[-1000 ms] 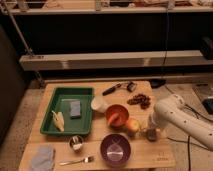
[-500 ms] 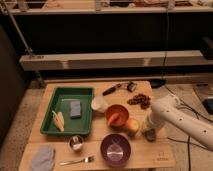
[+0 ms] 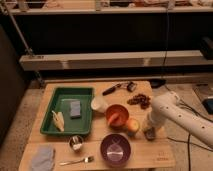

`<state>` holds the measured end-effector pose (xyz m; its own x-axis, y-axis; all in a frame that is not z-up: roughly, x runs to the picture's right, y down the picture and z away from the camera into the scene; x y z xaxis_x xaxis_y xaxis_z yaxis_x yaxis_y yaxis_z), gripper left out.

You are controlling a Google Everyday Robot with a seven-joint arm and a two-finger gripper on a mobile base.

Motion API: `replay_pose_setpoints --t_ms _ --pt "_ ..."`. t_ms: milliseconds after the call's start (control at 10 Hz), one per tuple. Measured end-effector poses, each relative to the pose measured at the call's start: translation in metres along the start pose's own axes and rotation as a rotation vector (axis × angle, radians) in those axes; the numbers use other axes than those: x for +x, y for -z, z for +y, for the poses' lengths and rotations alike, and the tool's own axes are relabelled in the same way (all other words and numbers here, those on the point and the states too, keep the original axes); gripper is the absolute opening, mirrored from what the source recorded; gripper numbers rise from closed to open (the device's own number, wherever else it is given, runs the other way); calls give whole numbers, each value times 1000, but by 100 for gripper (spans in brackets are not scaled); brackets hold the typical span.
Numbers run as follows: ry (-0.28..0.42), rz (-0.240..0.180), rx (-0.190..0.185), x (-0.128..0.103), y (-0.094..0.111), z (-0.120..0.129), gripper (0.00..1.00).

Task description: Wipe tray with eraser

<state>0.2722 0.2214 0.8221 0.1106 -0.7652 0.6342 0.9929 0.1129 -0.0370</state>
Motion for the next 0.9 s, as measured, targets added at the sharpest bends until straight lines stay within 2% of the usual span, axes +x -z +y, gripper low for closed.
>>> replay_pose_setpoints --t_ms 100,400,500,600,800,900 --pt "-14 9 3 1 11 4 0" --pt "-61 75 11 9 78 24 0" --pt "-66 93 12 13 94 27 0" --pt "-58 135 29 25 129 25 0" --pt "-20 179 80 39 172 12 0" --pt "30 205 125 48 199 -8 0"
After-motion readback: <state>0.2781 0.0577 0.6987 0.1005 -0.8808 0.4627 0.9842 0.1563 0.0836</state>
